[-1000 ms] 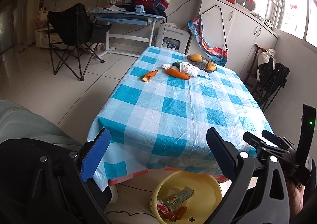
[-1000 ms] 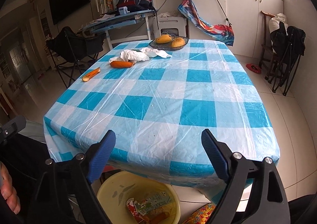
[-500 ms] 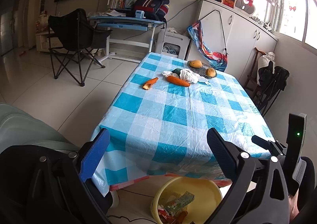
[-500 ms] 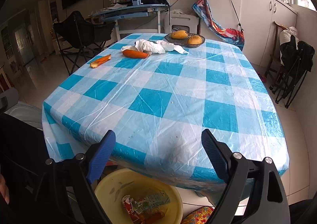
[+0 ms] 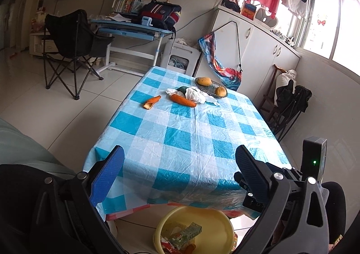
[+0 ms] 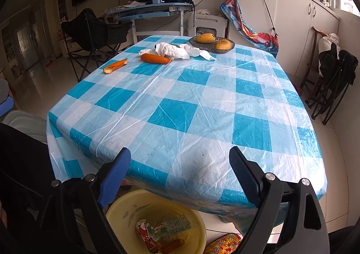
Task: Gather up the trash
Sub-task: 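Move the right gripper back over the table toward the small orange peel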
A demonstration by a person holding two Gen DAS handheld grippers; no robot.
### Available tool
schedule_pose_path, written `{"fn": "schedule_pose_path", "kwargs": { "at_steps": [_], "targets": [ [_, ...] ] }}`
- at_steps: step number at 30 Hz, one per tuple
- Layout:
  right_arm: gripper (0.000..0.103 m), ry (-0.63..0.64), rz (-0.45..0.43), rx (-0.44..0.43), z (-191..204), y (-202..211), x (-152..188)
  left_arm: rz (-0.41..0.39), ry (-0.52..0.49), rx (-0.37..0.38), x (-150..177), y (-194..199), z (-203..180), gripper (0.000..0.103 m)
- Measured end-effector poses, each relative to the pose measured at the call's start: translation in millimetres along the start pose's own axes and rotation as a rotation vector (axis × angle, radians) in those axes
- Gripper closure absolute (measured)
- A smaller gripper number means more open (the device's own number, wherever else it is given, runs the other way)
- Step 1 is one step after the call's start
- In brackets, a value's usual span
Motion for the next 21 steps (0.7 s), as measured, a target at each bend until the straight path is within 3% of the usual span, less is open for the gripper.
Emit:
{"fn": "schedule_pose_path", "kwargs": {
  "at_steps": [4, 7, 12, 15, 21],
  "targets": [
    [0.013, 0.02, -0.036, -0.041, 7.3, 8.7, -1.2, 0.013, 0.017, -0.008, 1.8, -4.4, 2.1, 0.008],
    [0.013, 0.001, 0.008, -0.055, 5.2, -0.3, 6.3, 0.031, 0.027, -0.01, 2.7, -10.5, 4.9, 0.008],
    [0.013, -0.03, -0.049, -0.101, 1.8, 1.3, -18.1, 0.048, 0.079, -0.035, -7.0, -29.2, 20.7, 0.008],
    [0.013, -0.067, -0.023, -0.127, -5.0, -8.4, -26.2, 0.072, 0.125, -0.065, -15.2, -44.2, 33.3, 0.008],
    [0.017, -0.112, 0.042, -0.182, -8.7, -37.2, -37.3, 0.141, 0.097, -0.134, -23.1, -80.0, 44.7, 0.008]
  ]
}}
Point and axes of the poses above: each gripper's, at about its wrist camera, not at the fingertips, and y roughly against the way its jaws point, z to its left, x to its underside, the point moved 3 cm from there along -y, roughly the way its jaws point, and after that the axes turned 14 degrees about -z, right-handed, at the moved point
